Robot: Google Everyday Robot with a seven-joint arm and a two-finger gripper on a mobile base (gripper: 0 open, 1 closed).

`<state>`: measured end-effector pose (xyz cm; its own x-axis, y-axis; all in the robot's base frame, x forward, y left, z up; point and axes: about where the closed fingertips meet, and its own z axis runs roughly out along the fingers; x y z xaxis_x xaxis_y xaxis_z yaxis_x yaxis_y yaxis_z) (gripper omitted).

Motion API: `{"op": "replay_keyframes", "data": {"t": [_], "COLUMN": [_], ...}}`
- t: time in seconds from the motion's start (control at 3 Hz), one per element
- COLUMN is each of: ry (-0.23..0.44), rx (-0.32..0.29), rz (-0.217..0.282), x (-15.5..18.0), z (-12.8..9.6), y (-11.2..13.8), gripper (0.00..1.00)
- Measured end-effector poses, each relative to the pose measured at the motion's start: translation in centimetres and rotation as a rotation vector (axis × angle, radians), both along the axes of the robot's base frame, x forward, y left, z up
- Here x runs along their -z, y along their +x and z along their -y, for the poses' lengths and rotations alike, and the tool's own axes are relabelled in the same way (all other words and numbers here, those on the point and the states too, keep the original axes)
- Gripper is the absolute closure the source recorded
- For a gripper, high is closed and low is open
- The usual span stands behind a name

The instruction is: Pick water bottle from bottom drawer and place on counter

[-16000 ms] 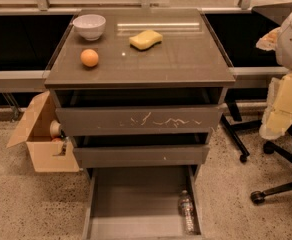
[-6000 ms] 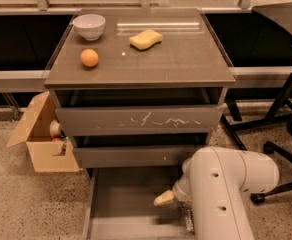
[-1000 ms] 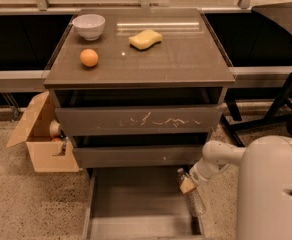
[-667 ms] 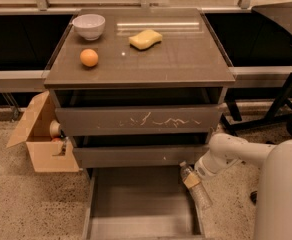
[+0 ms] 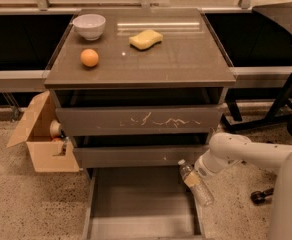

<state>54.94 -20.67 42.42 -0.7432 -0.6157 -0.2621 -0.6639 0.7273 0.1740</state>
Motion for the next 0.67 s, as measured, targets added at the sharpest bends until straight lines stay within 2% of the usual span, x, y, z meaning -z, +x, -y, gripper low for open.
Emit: {"op": "replay_keyframes", "data": {"t": [0.33, 0.67], "ry": [-0.042, -0.036], "rx": [-0.116, -0.209], "rz": [0.115, 0.224], "x": [-5.4, -12.4], "z": [-0.6, -0.6], "y": [-0.9, -1.2], "gripper": [1.00, 1.00]}}
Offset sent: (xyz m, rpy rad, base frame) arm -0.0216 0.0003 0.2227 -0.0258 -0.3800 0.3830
